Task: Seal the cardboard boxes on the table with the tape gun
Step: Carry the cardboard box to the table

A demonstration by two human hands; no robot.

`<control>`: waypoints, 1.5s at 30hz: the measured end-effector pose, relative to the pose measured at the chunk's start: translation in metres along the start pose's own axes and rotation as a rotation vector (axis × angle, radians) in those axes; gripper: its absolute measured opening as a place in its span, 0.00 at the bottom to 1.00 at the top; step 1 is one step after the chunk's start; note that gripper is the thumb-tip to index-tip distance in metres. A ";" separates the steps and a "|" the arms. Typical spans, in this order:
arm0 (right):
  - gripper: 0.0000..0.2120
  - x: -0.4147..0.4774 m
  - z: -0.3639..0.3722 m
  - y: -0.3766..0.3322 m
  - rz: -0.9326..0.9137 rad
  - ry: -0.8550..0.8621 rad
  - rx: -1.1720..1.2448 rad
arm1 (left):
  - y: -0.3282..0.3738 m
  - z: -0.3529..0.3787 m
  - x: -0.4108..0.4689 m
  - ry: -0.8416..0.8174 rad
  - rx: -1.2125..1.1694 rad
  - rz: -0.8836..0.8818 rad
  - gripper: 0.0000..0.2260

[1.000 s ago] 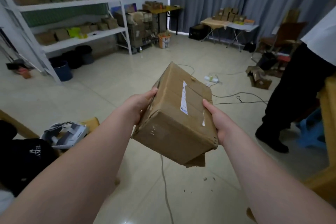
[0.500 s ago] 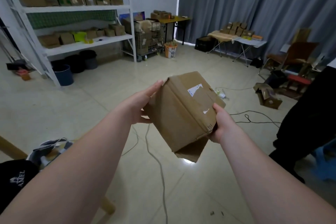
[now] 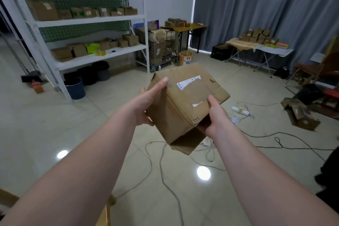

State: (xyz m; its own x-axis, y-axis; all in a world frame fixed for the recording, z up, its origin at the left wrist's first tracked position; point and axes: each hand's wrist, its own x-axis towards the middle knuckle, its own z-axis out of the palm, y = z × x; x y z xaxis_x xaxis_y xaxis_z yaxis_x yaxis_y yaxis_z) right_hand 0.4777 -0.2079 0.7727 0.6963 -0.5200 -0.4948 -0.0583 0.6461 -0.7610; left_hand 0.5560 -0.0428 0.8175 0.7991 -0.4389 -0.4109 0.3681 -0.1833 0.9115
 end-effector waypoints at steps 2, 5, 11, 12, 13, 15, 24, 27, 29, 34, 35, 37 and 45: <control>0.19 0.022 0.011 -0.009 0.000 -0.024 -0.016 | 0.008 -0.001 0.027 0.030 -0.037 0.002 0.55; 0.20 0.050 0.022 -0.021 -0.017 -0.062 -0.043 | 0.019 0.002 0.058 0.090 -0.093 0.006 0.43; 0.29 0.142 0.045 -0.055 -0.092 -0.043 -0.192 | 0.050 0.011 0.153 0.233 -0.272 0.038 0.35; 0.27 0.162 0.046 -0.062 -0.120 0.003 -0.230 | 0.055 0.013 0.173 0.260 -0.306 0.035 0.36; 0.24 0.182 0.046 -0.071 -0.136 0.046 -0.268 | 0.060 0.016 0.194 0.285 -0.329 0.027 0.36; 0.16 0.224 0.047 -0.090 -0.137 0.103 -0.367 | 0.072 0.025 0.237 0.307 -0.364 -0.002 0.36; 0.19 0.389 0.071 -0.185 -0.006 -0.064 -0.509 | 0.143 0.078 0.393 0.272 -0.522 -0.118 0.31; 0.16 0.423 0.086 -0.197 0.037 -0.099 -0.493 | 0.157 0.079 0.427 0.262 -0.576 -0.153 0.33; 0.17 0.443 0.097 -0.202 0.042 -0.109 -0.509 | 0.166 0.076 0.449 0.250 -0.610 -0.142 0.31; 0.11 0.491 0.128 -0.217 0.058 -0.087 -0.491 | 0.187 0.066 0.506 0.220 -0.598 -0.160 0.33; 0.11 0.501 0.134 -0.220 0.055 -0.081 -0.486 | 0.190 0.062 0.521 0.223 -0.589 -0.157 0.33; 0.09 0.522 0.148 -0.227 0.042 -0.073 -0.454 | 0.197 0.050 0.551 0.224 -0.575 -0.143 0.30; 0.05 0.638 0.266 -0.249 -0.003 -0.015 -0.280 | 0.245 -0.011 0.694 0.008 -0.485 -0.190 0.23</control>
State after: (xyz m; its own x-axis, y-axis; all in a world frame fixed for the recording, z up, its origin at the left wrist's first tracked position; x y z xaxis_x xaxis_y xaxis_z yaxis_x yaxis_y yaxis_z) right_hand 1.1270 -0.5523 0.7584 0.7071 -0.5117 -0.4880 -0.2501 0.4644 -0.8495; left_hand 1.2055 -0.3825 0.7555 0.6996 -0.4305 -0.5702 0.6835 0.1708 0.7097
